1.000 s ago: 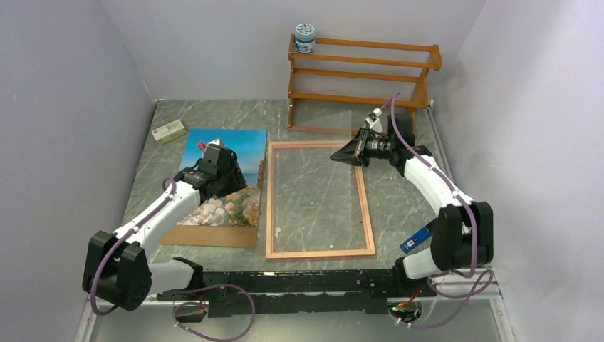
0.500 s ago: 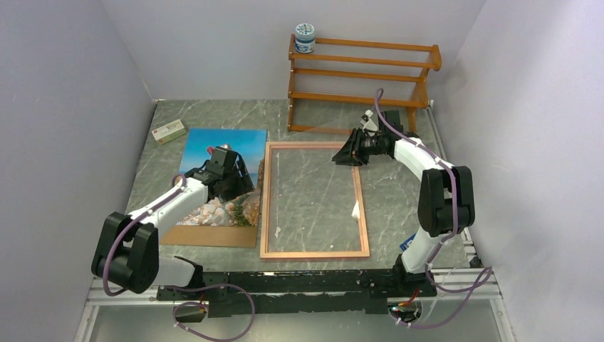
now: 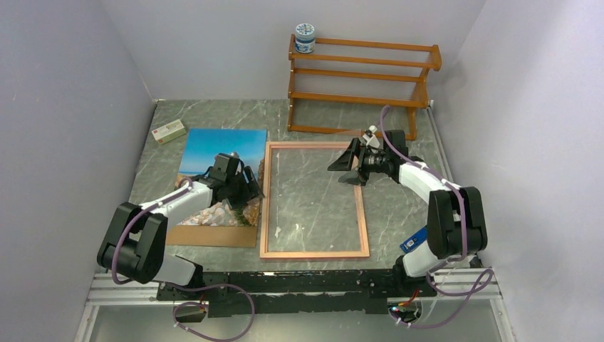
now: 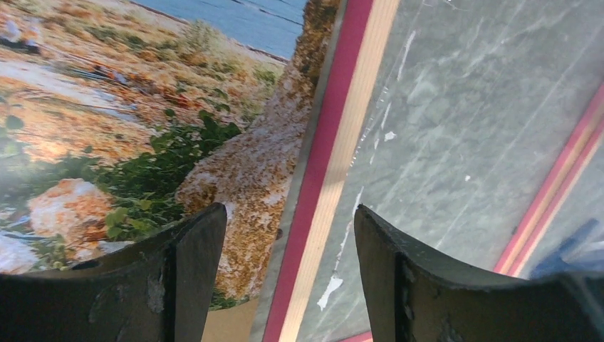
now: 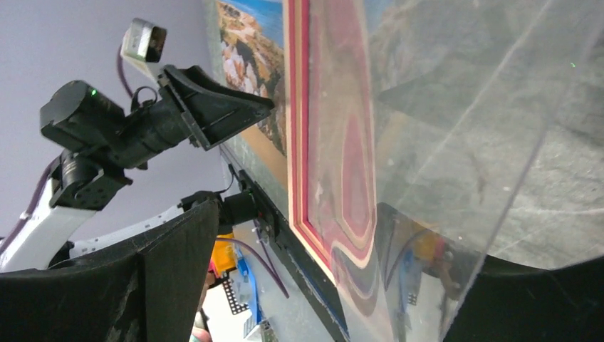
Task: Put the photo into the frame
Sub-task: Place the photo frame item in the photo frame.
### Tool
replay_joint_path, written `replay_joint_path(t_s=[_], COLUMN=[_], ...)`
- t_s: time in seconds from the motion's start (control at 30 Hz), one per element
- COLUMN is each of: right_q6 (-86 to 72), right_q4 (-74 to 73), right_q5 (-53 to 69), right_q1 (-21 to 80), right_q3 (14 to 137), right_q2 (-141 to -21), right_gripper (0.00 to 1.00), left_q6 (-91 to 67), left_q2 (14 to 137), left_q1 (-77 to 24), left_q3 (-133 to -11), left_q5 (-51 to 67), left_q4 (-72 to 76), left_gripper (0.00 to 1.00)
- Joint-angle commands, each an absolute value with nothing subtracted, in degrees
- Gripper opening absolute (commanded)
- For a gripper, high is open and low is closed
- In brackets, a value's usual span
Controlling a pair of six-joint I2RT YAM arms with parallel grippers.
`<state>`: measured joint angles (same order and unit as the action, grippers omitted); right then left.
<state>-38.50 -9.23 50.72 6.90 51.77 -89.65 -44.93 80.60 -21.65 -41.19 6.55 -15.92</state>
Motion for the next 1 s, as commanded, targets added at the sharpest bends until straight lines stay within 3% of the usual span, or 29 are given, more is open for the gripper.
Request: replay_joint_path(t_s=[0.0, 0.2, 0.43, 0.5, 0.73, 0.83, 0.9, 0.97], right_q6=[-39.4, -39.5, -41.9, -42.4, -40.8, -39.7, -38.7, -37.7], right_q4=[-4.4, -8.1, -15.9, -17.9, -26.9, -30.8, -33.4, -35.7], right_q5=[54.4, 50.9, 43.8, 44.2, 40.3, 36.5, 33.6, 32.0], right_q1=[7.0, 7.0, 6.9, 6.9, 7.0, 7.0, 7.0, 7.1], right_q3=[49.4, 47.2, 47.9, 48.7, 51.7, 53.2, 54.6, 55.9], right_q2=[-84.5, -78.9, -71.5, -71.2, -72.9, -72.6, -71.6, -70.5], right_gripper=[0.83, 0.78, 0.79, 0.73, 0.36, 0.28, 0.29, 0.46], left_q6=[-47.8, -49.5, -50.4, -50.2, -50.1, -50.0, -50.0, -50.0], left_q2=[81.1, 82.6, 83.4, 83.5, 84.0, 84.1, 84.1, 84.2], left_q1=[-21.4, -21.4, -21.4, -21.4, -21.4, -21.4, -21.4, -21.4], left_q3=[-40.3, -40.3, -40.7, -41.0, -41.1, -41.0, -40.9, -40.8], left_q5=[11.8, 13.8, 14.2, 14.2, 14.3, 14.5, 14.4, 14.4], left_q4=[-10.1, -8.2, -7.8, -8.0, -7.8, -7.6, -7.7, -7.6], left_gripper=[0.72, 0.71, 0.71, 0.71, 0.7, 0.7, 0.7, 0.7])
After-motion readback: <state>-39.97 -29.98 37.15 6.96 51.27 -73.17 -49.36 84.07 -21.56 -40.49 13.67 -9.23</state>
